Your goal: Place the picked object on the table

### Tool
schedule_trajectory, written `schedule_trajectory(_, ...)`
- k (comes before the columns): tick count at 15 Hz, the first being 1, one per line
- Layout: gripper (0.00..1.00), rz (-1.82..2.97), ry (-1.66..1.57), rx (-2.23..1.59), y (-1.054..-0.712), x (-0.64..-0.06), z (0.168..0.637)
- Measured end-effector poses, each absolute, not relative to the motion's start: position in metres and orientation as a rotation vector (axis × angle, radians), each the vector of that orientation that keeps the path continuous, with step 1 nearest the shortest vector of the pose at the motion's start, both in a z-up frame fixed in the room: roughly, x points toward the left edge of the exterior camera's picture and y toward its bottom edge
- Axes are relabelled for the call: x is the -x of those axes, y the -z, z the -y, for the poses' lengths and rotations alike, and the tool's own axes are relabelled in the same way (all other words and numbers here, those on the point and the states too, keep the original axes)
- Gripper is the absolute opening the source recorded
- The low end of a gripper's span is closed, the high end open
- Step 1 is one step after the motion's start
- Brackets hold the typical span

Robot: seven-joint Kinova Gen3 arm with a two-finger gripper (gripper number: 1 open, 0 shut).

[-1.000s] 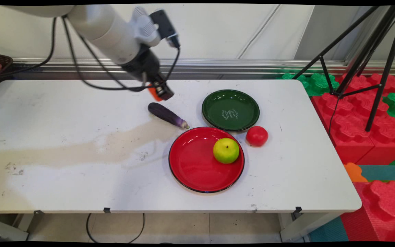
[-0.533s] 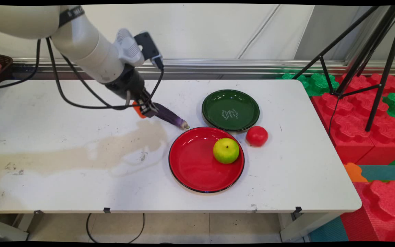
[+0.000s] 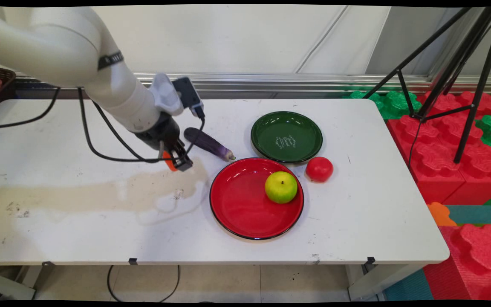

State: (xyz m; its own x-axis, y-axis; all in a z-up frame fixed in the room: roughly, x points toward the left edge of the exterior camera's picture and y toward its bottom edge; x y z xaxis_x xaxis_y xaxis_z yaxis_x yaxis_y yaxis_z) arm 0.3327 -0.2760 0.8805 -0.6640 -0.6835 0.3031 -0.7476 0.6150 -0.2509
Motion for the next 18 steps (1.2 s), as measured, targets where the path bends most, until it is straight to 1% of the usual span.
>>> schedule_trajectory(8,0.00,2.698,-0.479,-1.208,-0.827,-0.334,0.290)
schedule_trajectory(15,0.00,2.724,-0.457,-1.188,-0.804,-0.340,0.295)
schedule_trajectory(16,1.00,2.727,-0.455,-1.184,-0.802,-0.341,0.296)
schedule_trajectory(18,1.00,2.730,-0.451,-1.175,-0.800,-0.343,0.296)
